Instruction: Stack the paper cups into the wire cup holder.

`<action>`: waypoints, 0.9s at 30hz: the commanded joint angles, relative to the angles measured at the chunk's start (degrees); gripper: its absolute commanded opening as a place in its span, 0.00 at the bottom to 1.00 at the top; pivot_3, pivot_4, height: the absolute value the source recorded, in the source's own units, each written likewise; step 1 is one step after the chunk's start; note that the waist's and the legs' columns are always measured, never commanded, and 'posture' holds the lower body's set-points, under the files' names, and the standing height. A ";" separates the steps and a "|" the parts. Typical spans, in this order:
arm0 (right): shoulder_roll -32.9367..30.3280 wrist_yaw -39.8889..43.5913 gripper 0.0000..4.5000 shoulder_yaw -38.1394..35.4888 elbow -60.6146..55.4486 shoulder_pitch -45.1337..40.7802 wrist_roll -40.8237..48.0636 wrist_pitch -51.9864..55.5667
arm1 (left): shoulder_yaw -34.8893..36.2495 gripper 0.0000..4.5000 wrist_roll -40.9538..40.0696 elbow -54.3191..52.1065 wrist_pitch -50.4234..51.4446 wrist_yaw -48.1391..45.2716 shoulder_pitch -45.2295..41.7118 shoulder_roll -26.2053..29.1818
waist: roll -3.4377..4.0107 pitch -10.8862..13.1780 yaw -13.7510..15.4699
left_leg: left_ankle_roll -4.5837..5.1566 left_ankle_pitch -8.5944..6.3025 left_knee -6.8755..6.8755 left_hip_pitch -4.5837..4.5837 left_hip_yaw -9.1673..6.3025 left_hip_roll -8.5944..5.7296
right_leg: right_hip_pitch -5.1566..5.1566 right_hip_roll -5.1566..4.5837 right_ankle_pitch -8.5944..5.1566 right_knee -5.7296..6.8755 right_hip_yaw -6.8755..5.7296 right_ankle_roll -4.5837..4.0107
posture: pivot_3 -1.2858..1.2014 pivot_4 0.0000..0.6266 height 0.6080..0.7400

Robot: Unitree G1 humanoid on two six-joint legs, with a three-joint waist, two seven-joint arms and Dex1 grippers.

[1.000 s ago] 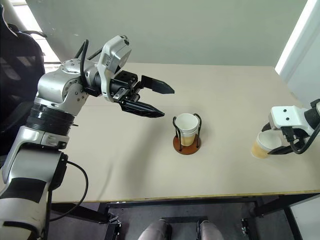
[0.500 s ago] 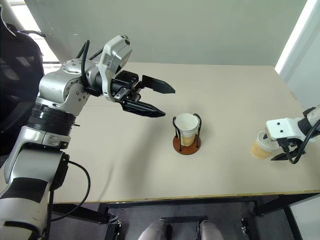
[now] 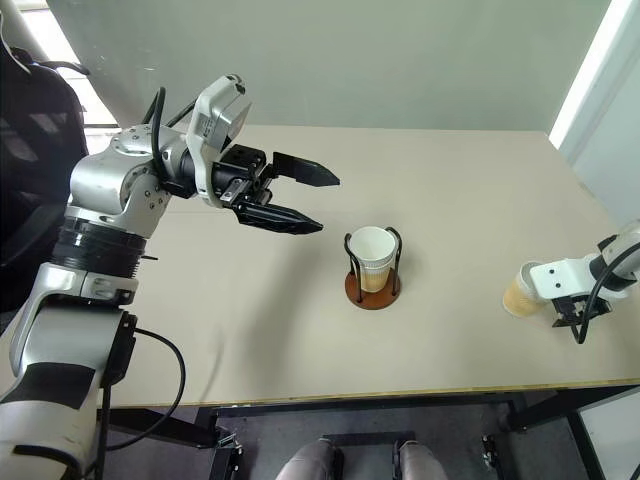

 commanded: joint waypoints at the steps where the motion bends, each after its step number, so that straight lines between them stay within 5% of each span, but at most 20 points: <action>1: -0.13 -0.02 0.31 -0.48 -0.03 -2.15 -1.17 -0.75 | 1.82 1.00 0.41 -1.47 -1.77 -2.02 0.39 1.57 | 0.00 0.00 0.02 | 0.00 0.00 0.00 0.00 0.00 0.00 | 0.00 0.00 0.00 0.00 0.00 0.00 | 0.52 0.24 1.00; 5: 0.35 0.87 0.00 -0.53 -0.10 -3.36 -1.69 -0.54 | -0.20 1.00 0.97 1.10 -6.50 -2.02 1.26 4.18 | 0.00 0.00 -0.05 | -0.02 -0.01 -0.01 -0.01 -0.02 0.01 | -0.01 0.01 0.01 -0.01 0.00 -0.02 | 0.52 0.24 1.00; 27: 3.64 4.90 0.00 -0.57 -20.90 -14.39 4.23 8.69 | -12.88 1.00 -1.94 19.75 -24.87 -2.02 -0.93 6.52 | 0.03 0.01 0.03 | -0.22 -0.01 -0.87 -0.06 -0.10 0.00 | -0.37 -0.01 -0.09 -0.14 -0.04 -0.21 | 0.52 0.24 1.00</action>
